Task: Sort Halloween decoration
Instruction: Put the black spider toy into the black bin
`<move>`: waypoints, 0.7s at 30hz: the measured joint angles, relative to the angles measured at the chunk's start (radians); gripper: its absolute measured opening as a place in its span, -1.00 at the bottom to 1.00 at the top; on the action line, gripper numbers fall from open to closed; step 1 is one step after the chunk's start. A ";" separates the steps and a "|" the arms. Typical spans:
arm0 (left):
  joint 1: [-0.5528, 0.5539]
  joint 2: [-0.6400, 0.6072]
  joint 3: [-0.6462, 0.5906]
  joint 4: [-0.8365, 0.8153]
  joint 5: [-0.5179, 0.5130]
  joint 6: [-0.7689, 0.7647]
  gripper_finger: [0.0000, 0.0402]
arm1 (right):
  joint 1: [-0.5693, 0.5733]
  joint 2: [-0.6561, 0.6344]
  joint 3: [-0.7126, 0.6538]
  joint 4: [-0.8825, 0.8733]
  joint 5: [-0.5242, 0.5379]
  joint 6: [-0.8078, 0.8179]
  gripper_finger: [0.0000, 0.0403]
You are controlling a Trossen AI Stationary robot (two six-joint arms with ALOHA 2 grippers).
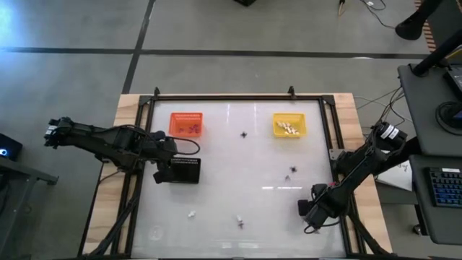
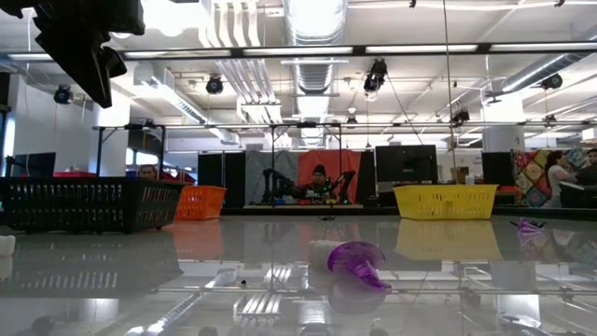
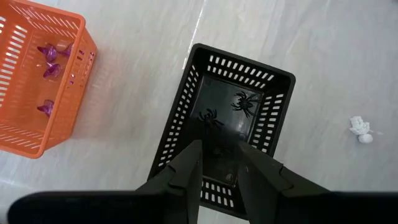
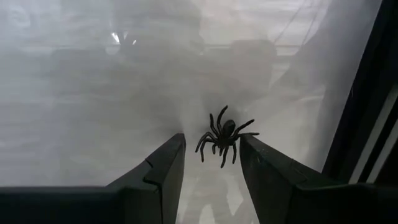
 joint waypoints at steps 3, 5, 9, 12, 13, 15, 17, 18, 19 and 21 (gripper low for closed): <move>0.000 0.000 0.000 0.000 0.000 0.000 -0.61 | 0.000 0.000 -0.033 0.040 -0.013 0.001 -0.26; 0.000 0.000 0.000 0.000 0.000 0.000 -0.61 | 0.000 0.000 -0.050 0.060 -0.017 0.000 -0.26; 0.000 0.000 0.000 -0.001 0.000 0.000 -0.61 | 0.000 0.000 -0.067 0.078 -0.022 -0.009 -0.28; 0.000 0.000 0.000 -0.001 0.001 0.000 -0.61 | 0.000 0.000 -0.078 0.103 -0.023 -0.030 -0.35; 0.000 0.000 0.000 -0.001 0.001 0.000 -0.61 | 0.001 0.000 -0.079 0.106 -0.022 -0.037 -0.39; 0.000 0.000 0.000 -0.002 0.001 0.001 -0.61 | 0.002 0.000 -0.083 0.113 -0.027 -0.048 -0.49; 0.000 0.000 0.000 -0.005 0.001 0.001 -0.61 | 0.002 0.000 -0.084 0.118 -0.034 -0.056 -0.60; 0.000 0.000 0.000 -0.008 0.001 0.001 -0.61 | 0.002 0.000 -0.085 0.120 -0.037 -0.058 -0.66; 0.000 0.000 0.000 -0.011 0.001 0.001 -0.61 | 0.001 0.000 -0.085 0.122 -0.042 -0.060 -0.73; 0.000 0.000 0.000 -0.016 0.001 0.001 -0.61 | -0.002 0.001 -0.087 0.127 -0.057 -0.063 -0.85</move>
